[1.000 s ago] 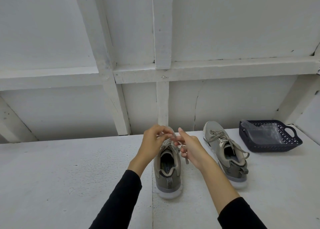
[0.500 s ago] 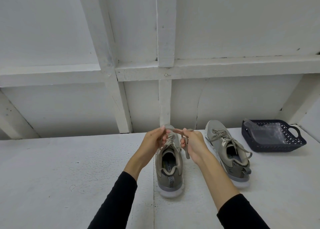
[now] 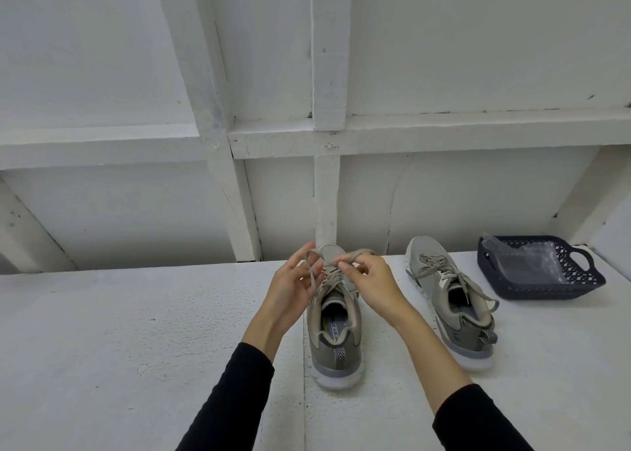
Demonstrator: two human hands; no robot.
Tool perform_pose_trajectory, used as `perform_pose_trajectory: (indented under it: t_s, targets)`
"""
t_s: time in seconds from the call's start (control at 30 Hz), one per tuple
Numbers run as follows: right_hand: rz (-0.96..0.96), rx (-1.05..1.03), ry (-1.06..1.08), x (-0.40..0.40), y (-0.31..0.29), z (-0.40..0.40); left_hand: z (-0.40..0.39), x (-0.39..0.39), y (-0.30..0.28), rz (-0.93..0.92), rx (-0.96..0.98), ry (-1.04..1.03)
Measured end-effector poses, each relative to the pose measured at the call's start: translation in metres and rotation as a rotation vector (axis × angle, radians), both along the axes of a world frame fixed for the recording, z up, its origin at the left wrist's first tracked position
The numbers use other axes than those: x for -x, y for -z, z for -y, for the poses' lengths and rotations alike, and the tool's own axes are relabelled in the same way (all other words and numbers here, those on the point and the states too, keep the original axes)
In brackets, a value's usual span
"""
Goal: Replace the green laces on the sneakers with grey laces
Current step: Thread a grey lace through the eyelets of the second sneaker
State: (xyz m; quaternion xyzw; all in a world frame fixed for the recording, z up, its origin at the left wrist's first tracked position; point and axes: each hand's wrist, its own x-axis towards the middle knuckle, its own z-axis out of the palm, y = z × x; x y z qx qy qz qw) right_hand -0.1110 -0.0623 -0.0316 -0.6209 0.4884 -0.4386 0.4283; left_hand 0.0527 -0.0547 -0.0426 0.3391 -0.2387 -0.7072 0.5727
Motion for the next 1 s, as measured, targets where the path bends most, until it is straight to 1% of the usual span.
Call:
perform_pose_trajectory:
  t_s: [0.03, 0.1, 0.27, 0.37, 0.5, 0.6, 0.67, 0.77, 0.83, 0.93, 1.0]
  targets:
    - [-0.051, 0.036, 0.004, -0.001, 0.001, -0.001, 0.001, -0.001, 0.001, -0.007, -0.002, -0.008]
    - [-0.091, 0.090, 0.030, -0.002, 0.003, -0.001, 0.001, -0.001, 0.003, 0.013, -0.005, -0.020]
    - [-0.046, 0.105, 0.111, -0.002, 0.003, -0.001, 0.000, 0.000, 0.004, 0.164, -0.026, -0.025]
    - [-0.028, 0.118, 0.132, -0.001, 0.003, -0.001, 0.001, 0.001, 0.004, 0.138, -0.075, -0.009]
    - [0.007, 0.117, 0.080, -0.002, 0.004, -0.003, 0.002, 0.004, 0.005, 0.099, -0.128, -0.009]
    - [-0.006, 0.116, 0.059, -0.002, 0.007, -0.002, 0.004, 0.003, 0.008, 0.041, -0.174, -0.012]
    - [-0.023, 0.100, 0.054, -0.001, 0.009, -0.002, 0.005, 0.003, 0.008, 0.052, -0.178, 0.005]
    - [-0.061, 0.102, 0.057, -0.001, 0.013, -0.002, 0.004, 0.001, 0.007, 0.096, -0.155, 0.032]
    - [-0.070, 0.124, 0.100, -0.001, 0.015, -0.002, 0.002, 0.000, 0.005, 0.158, -0.118, 0.042]
    - [-0.049, 0.140, 0.172, -0.002, 0.018, -0.001, 0.002, -0.001, 0.005, 0.226, -0.095, 0.041]
    - [-0.043, 0.143, 0.169, -0.002, 0.019, -0.001, 0.002, -0.002, 0.005, 0.260, -0.098, 0.014]
